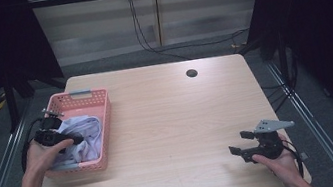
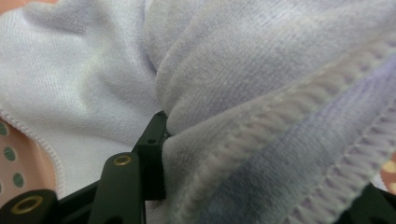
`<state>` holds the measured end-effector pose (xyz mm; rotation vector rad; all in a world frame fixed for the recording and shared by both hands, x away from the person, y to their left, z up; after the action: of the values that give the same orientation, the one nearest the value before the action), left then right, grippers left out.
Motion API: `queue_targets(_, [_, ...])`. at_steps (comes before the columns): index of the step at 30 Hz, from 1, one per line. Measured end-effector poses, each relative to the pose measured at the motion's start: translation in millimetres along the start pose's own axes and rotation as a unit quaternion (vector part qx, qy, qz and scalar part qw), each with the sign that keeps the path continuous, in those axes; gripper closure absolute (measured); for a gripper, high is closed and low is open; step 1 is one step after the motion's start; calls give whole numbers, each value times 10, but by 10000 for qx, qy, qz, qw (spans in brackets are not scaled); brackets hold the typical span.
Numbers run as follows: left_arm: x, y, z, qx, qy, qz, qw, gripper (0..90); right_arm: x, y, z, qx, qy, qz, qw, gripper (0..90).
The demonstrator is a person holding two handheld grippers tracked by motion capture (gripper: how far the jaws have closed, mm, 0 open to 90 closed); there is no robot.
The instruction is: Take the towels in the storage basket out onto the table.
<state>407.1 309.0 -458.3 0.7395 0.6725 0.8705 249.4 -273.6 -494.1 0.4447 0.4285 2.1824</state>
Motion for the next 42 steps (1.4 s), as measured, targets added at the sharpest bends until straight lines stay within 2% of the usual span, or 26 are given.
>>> queue_targets(1, [-9,12,1,-73,36,-29,10000,480,0,-2,0,-3,1,10,10000,224])
queue_targets(2, [-2,34,2,-81,-13,-98,9999,480,1,-2,1,-3,16,5,10000,225])
queue_targets(5, [-8,75,11,-243,58,-130,9996,480,9,5,1,-5,11,3,10000,224])
queue_targets(9, [-37,146,35,-334,-13,-173,9993,481,4,5,0,-1,25,3,10000,224])
queue_targets(11, [-64,180,54,-466,18,-195,9987,482,5,2,1,-7,28,13,10000,224])
queue_targets(12, [-64,205,64,-493,-37,-194,9986,482,6,2,1,-2,30,11,10000,224])
queue_targets(14, [-69,250,86,-602,54,-257,9978,483,5,3,1,-1,42,10,10000,224])
queue_targets(15, [-61,281,97,-610,-4,-235,9979,484,4,4,1,-1,38,6,10000,223])
queue_targets(16, [-66,306,108,-667,28,-207,9976,484,5,8,3,1,11,-3,10000,224])
queue_targets(20, [-96,420,157,-838,-68,-273,9961,485,8,14,4,-6,13,3,10000,223])
queue_targets(23, [-113,493,206,-957,-56,-319,9949,486,8,10,3,-6,21,15,10000,223])
queue_targets(28, [-109,585,266,-1113,9,-265,9934,486,8,19,7,-21,14,23,10000,224])
queue_targets(29, [-100,609,271,-1086,-54,-218,9938,486,8,20,7,-26,11,24,10000,223])
queue_targets(32, [-87,642,294,-1069,-38,-172,9941,486,9,17,7,-22,21,33,10000,223])
queue_targets(34, [-83,676,315,-1193,35,-172,9927,486,11,15,6,-13,13,34,10000,223])
queue_targets(35, [-78,699,324,-1194,-22,-200,9926,486,12,16,7,-20,16,39,10000,224])
queue_targets(42, [-125,819,423,-1363,-38,-212,9904,485,14,15,6,-11,13,33,10000,223])
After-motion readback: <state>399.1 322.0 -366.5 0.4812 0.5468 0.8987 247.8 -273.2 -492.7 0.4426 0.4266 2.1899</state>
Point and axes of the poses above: each handheld gripper's, and its own axes: y roughly backward along the jaws, z roughly out of its top, x roughly to its left, the point moved 3 cm from there along -y, roughly forward along the jaws, and after that the axes turned 9 degrees about -x, right-handed, at the moved point
